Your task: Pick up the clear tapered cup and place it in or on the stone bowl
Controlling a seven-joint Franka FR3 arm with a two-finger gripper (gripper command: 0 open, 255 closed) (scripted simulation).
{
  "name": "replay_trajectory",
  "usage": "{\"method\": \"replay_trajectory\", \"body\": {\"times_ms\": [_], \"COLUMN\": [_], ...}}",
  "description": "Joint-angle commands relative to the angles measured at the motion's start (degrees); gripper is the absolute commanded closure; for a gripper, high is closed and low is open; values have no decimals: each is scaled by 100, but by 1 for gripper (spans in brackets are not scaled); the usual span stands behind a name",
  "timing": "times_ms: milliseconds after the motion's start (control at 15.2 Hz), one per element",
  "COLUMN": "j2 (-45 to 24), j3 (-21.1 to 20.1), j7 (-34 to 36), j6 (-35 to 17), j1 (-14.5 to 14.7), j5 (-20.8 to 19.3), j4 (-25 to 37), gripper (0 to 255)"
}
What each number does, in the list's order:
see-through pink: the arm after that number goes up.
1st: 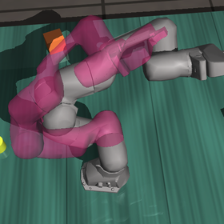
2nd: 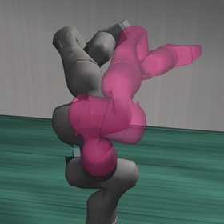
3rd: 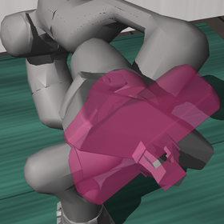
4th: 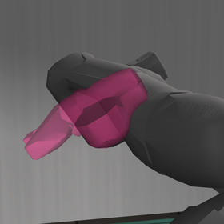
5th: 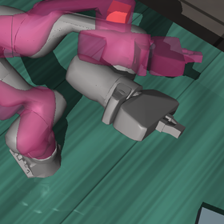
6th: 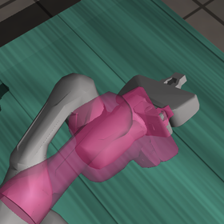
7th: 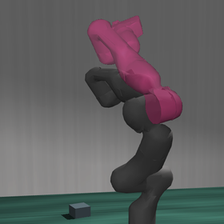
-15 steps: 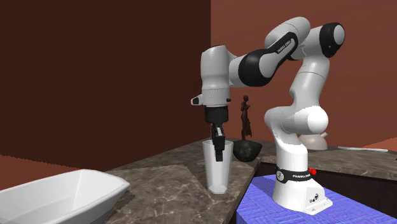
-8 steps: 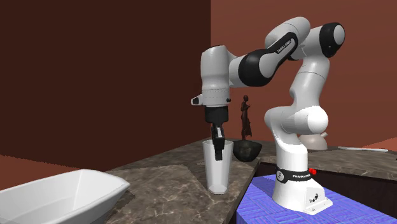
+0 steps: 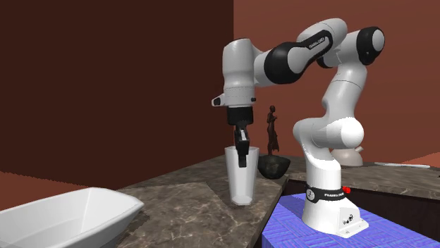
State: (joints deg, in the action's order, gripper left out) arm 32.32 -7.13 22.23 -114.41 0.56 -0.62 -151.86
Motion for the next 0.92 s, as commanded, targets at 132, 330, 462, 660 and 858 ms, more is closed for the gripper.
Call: {"method": "replay_trajectory", "body": {"times_ms": [132, 330, 462, 660, 858], "j2": [135, 207, 246, 293, 326], "j3": [34, 47, 54, 66, 76], "j7": [-46, -64, -76, -92, -108], "j6": [370, 626, 794, 1040, 1281], "j1": [-8, -8, -9, -11, -14], "j5": [-8, -9, -10, -13, -16], "j4": [235, 420, 549, 749, 958], "gripper": [255, 255, 255, 255, 255]}}
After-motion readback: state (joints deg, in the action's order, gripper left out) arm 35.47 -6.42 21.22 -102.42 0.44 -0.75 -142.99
